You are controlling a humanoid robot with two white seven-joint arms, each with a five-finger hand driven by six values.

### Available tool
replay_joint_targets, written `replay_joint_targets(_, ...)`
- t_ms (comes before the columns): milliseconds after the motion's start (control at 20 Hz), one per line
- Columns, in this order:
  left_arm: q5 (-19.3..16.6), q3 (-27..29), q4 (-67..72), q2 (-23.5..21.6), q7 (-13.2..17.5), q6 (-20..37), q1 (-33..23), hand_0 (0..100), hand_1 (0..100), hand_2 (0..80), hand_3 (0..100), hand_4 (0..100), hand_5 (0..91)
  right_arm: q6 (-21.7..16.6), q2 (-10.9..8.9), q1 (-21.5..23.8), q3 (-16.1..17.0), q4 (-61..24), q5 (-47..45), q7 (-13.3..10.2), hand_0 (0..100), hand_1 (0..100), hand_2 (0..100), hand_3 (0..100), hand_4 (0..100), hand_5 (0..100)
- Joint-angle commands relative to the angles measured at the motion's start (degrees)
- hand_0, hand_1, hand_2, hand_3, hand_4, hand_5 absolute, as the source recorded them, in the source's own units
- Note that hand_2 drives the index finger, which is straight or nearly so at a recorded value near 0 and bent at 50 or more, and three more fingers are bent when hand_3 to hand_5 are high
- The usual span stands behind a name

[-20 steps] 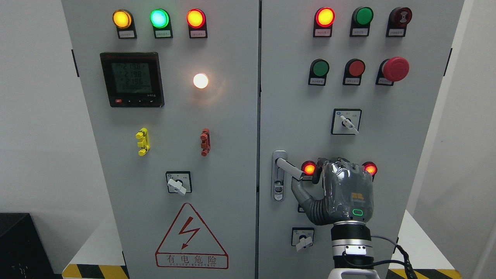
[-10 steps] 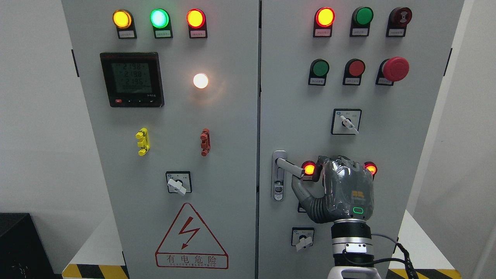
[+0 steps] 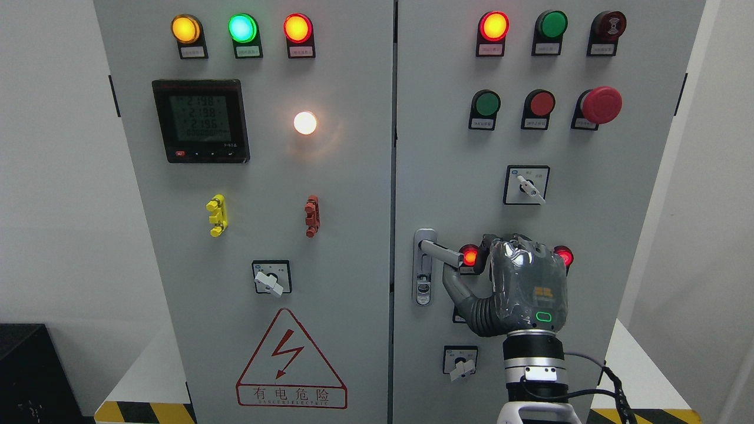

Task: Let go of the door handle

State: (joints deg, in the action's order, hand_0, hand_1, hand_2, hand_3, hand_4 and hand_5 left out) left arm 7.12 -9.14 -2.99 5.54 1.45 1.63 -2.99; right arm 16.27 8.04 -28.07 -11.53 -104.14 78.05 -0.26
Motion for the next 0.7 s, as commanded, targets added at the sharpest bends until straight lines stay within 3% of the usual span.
replay_joint_targets(0,0.0,0.0,0.0,0.0,0.0,0.0,0.0,0,0,4.4,10,0,0.0,0.0,-0.04,-0.1,0.0,0.0,0.0,0.1,36,47,73,92,75,69)
replay_joint_targets(651,0.0,0.0,0.0,0.0,0.0,-0.1,0.0,0,0,4.4,10,0,0.0,-0.5,-0.04,2.7,-0.3,-2.2,-0.3,0.0,36,47,73,93,75,69)
